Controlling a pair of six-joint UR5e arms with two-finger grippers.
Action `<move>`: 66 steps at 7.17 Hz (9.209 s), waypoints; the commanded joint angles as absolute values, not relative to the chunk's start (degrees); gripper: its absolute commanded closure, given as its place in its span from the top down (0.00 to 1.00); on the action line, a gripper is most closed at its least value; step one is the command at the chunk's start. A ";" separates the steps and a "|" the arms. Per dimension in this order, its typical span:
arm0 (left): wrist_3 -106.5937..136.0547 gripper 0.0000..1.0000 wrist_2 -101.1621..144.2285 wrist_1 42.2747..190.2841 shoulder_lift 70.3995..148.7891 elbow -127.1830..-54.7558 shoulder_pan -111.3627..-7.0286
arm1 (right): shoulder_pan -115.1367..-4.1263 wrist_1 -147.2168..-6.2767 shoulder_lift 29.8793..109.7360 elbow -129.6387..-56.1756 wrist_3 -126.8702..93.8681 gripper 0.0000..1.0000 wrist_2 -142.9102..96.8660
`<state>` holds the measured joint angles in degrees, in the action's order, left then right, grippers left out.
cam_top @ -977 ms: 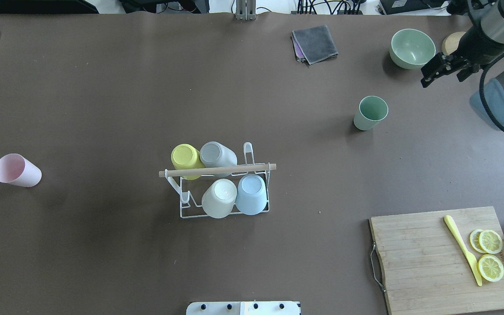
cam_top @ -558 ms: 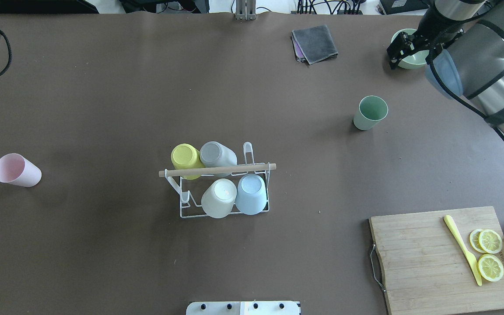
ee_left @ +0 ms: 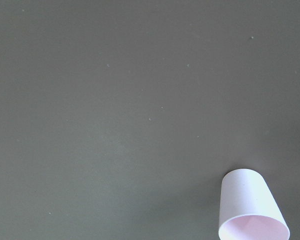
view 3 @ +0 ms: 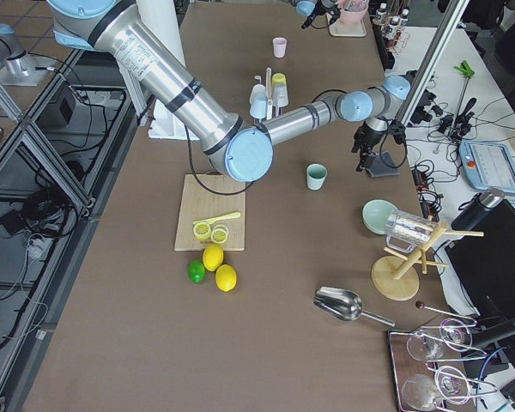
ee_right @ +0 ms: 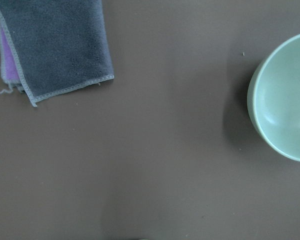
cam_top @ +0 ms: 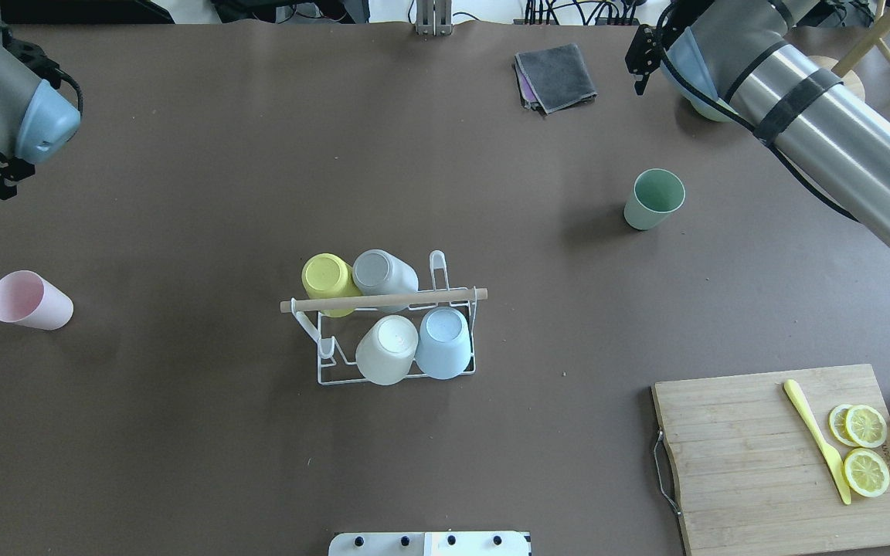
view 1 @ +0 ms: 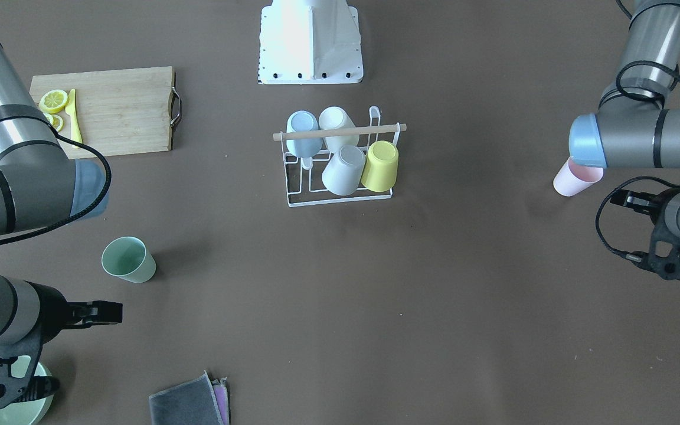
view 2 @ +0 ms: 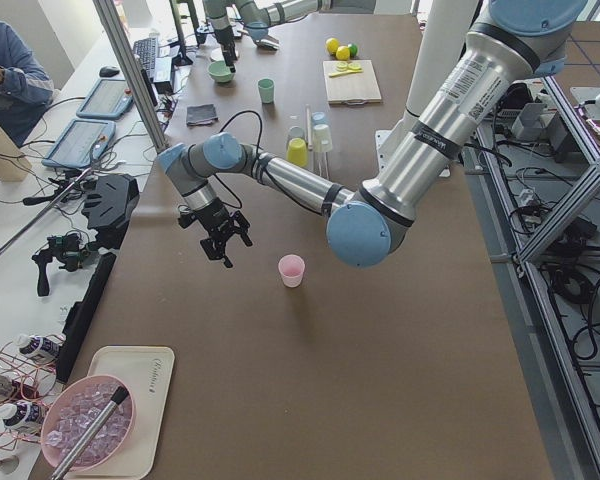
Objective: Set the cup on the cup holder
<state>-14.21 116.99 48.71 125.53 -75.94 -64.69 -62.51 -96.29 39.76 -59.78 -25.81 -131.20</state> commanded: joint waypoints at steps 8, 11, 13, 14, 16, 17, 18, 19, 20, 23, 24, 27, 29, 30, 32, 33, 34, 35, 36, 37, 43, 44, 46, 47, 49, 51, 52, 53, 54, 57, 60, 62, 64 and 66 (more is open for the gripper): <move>-32.94 0.95 108.19 38.06 132.01 -63.72 -51.77 | -59.86 -98.87 24.45 -21.22 -8.97 1.00 -141.06; -34.54 0.95 108.28 37.88 131.92 -61.88 -49.14 | -59.41 -106.40 24.17 -19.51 -3.36 0.99 -144.56; -34.63 0.95 108.11 38.05 131.31 -61.35 -47.64 | -59.24 -109.67 23.82 -19.51 -3.16 0.97 -146.07; -34.63 0.95 108.02 37.88 131.22 -61.00 -47.20 | -58.80 -110.47 23.82 -19.51 -3.60 0.99 -146.34; -34.19 0.95 108.02 37.88 130.43 -60.38 -46.14 | -57.31 -110.57 23.91 -19.51 -4.04 1.00 -146.43; -33.67 0.95 108.02 37.10 129.99 -60.38 -45.45 | -57.13 -110.65 23.99 -19.42 -3.87 1.00 -146.25; -33.58 0.96 107.93 35.35 129.90 -60.38 -45.44 | -56.95 -110.74 23.99 -19.34 -3.00 1.00 -145.81; -33.57 0.96 106.02 34.46 129.55 -60.47 -45.35 | -56.34 -110.74 23.99 -19.25 -2.47 1.00 -144.94; -33.49 0.96 105.47 34.37 129.38 -60.38 -45.35 | -56.34 -110.83 24.08 -18.90 -1.59 1.00 -144.93; -33.49 0.96 105.20 34.54 128.23 -60.29 -44.83 | -56.43 -116.27 24.08 -18.81 3.94 1.00 -144.93; -33.49 0.96 105.21 34.54 127.62 -60.38 -44.13 | -56.34 -116.28 24.08 -17.94 3.95 1.00 -145.71; -33.66 0.81 104.68 34.45 127.62 -60.55 -44.03 | -55.99 -116.54 24.08 -17.75 3.96 0.99 -146.33; -33.58 0.66 103.36 34.54 127.70 -61.52 -44.12 | -55.99 -116.63 24.08 -17.67 4.04 0.87 -146.43; -33.57 0.66 103.36 34.28 127.71 -63.18 -44.56 | -55.99 -116.63 24.08 -17.67 4.30 0.61 -146.43; -33.49 0.66 103.97 33.84 127.44 -68.70 -48.23 | -56.07 -118.11 24.00 -17.75 4.31 0.00 -146.95; -33.05 0.66 104.32 34.19 127.27 -73.95 -52.17 | -56.34 -120.30 22.69 -17.84 4.39 0.00 -147.04; -32.00 0.66 107.02 34.62 126.66 -80.53 -54.64 | -57.47 -122.93 20.67 -17.84 4.48 0.00 -147.04; -31.56 0.66 109.05 38.02 123.52 -89.47 -55.71 | -58.61 -124.18 19.00 -17.93 4.57 0.00 -147.04; -28.33 0.66 110.81 45.28 122.01 -96.52 -57.38 | -59.23 -124.28 18.64 -20.80 4.48 0.00 -146.95; -23.86 0.66 113.09 55.62 120.60 -101.90 -57.57 | -59.24 -124.19 18.98 -27.18 4.22 0.00 -146.26; -1.25 0.66 99.06 133.31 94.53 -120.12 -46.64 | -64.25 -109.89 28.82 -56.83 -4.07 0.00 -143.45; 1.47 0.66 90.96 140.46 92.13 -121.28 -42.49 | -63.90 -98.03 30.13 -57.73 -11.70 0.00 -143.00; 4.47 0.66 73.48 156.03 89.12 -120.94 -31.53 | -60.92 -70.63 34.34 -58.53 -28.93 0.00 -137.32; 7.27 0.66 68.86 159.31 89.12 -120.33 -26.33 | -60.65 -59.09 37.67 -59.84 -31.53 0.00 -136.76; 9.14 0.66 54.47 167.66 93.75 -114.56 -15.95 | -59.42 -40.77 41.21 -65.19 -41.17 0.00 -130.64; 9.05 0.66 46.88 174.08 97.19 -109.54 -7.86 | -58.89 -25.58 41.83 -66.09 -43.41 0.00 -123.88; 9.14 0.66 44.84 176.90 98.60 -107.77 -5.04 | -56.19 -19.22 42.44 -66.09 -44.81 0.00 -119.05; 9.14 0.67 42.65 177.62 99.83 -105.67 -2.83 | -53.29 -14.20 43.41 -65.66 -44.21 0.00 -114.04; 9.05 0.67 41.15 178.76 100.89 -104.43 -1.86 | -49.78 -10.58 43.59 -65.39 -44.04 0.00 -109.64; 8.79 0.67 38.32 180.26 102.13 -102.13 -0.79 | -39.49 6.10 44.99 -64.16 -39.64 0.00 -96.78; 8.53 0.68 36.21 180.09 102.30 -100.64 -0.79 | -36.92 16.43 48.41 -66.43 -38.93 0.00 -96.68; 8.61 0.68 36.21 180.18 103.62 -99.59 -0.70 | -33.95 20.63 51.76 -69.43 -41.47 0.00 -96.68; 8.61 0.68 36.21 180.18 104.33 -98.79 -0.70 | -32.70 23.47 53.96 -69.17 -41.66 0.00 -97.99; 8.61 0.77 36.21 180.26 104.85 -98.35 -0.70 | -32.35 21.80 53.01 -66.37 -41.66 0.00 -99.58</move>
<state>8.62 36.21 180.20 104.63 -98.53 -0.70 -32.64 22.37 53.54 -67.92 -41.67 -98.89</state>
